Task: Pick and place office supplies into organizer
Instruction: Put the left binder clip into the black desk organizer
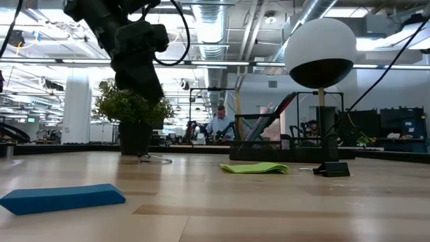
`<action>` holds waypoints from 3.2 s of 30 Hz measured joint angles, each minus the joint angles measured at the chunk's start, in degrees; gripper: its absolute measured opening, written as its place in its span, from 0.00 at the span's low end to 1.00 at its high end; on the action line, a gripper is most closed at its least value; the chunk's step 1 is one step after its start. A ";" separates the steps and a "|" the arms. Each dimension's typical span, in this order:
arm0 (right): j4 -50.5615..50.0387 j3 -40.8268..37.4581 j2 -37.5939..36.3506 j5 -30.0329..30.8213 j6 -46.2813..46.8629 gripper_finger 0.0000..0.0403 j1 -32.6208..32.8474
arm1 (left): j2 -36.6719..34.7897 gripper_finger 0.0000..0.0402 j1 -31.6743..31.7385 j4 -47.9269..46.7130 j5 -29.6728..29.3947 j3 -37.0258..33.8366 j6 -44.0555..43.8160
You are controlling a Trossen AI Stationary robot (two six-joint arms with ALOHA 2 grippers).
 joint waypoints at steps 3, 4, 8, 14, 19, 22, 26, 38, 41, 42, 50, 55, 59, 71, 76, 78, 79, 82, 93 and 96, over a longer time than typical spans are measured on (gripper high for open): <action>-15.46 6.07 4.13 -11.55 10.96 0.40 -5.70 | 0.37 0.43 0.98 -0.27 1.38 0.00 1.30; -20.34 7.41 5.73 -16.25 14.35 0.40 -7.38 | 0.37 0.43 1.27 -0.13 1.57 0.00 1.68; -35.26 8.67 11.91 -28.77 21.35 0.40 -11.10 | 0.37 0.43 1.75 -0.11 1.84 0.00 2.24; -40.31 8.68 18.55 -29.00 23.99 0.38 -11.62 | 0.30 0.43 1.55 5.23 3.56 -5.81 4.18; -35.27 8.78 20.56 -29.78 22.27 0.35 -11.51 | 0.33 0.43 1.03 20.71 4.12 -15.87 4.86; -34.40 8.78 20.53 -29.81 22.87 0.34 -11.51 | 0.33 0.43 0.94 27.23 3.61 -19.57 6.36; -34.62 8.78 20.53 -29.40 24.78 0.33 -11.61 | 0.33 0.43 0.96 28.38 5.99 -21.78 9.68; -33.28 8.78 20.53 -29.41 27.49 0.32 -11.59 | 0.33 0.54 0.94 28.59 5.82 -22.93 14.93; -32.03 8.78 20.53 -29.43 27.53 0.32 -11.59 | 0.33 0.57 0.94 28.57 5.55 -22.93 14.96; -31.77 8.78 20.53 -29.44 27.55 0.32 -11.59 | 0.33 0.57 0.94 28.55 5.48 -22.93 14.96; -31.62 8.78 20.53 -29.39 27.70 0.32 -11.57 | 0.33 0.57 0.94 28.59 4.85 -22.93 13.95; -31.61 8.78 20.53 -29.33 29.38 0.32 -11.57 | 1.47 0.57 0.87 30.24 4.79 -22.95 11.68; -31.27 8.78 20.53 -29.26 30.11 0.32 -11.57 | 7.24 0.57 0.80 35.69 4.71 -22.97 11.42; -29.76 8.78 20.53 -29.26 30.20 0.32 -11.20 | 17.79 0.56 0.11 41.93 3.20 -21.79 7.75; -29.78 8.78 20.53 -29.28 30.32 0.32 -10.81 | 17.30 0.53 -0.64 40.60 2.68 -21.84 7.81; -29.91 8.75 20.53 -29.30 30.70 0.32 -10.70 | 17.30 0.52 -0.87 39.96 2.55 -21.84 7.80; -29.91 8.75 20.53 -29.35 30.70 0.32 -10.58 | 17.28 0.52 -1.02 39.46 2.51 -21.83 7.75; -29.92 8.75 20.53 -29.32 30.68 0.32 -9.96 | 17.18 0.52 -1.59 38.49 2.08 -21.77 7.57; -29.96 8.75 20.53 -29.28 30.69 0.32 -9.22 | 17.49 0.36 -2.10 41.76 -1.28 -22.16 3.41; -28.73 8.73 20.53 -29.24 32.58 0.32 -9.26 | 17.70 0.31 -2.14 41.83 -2.66 -20.18 2.68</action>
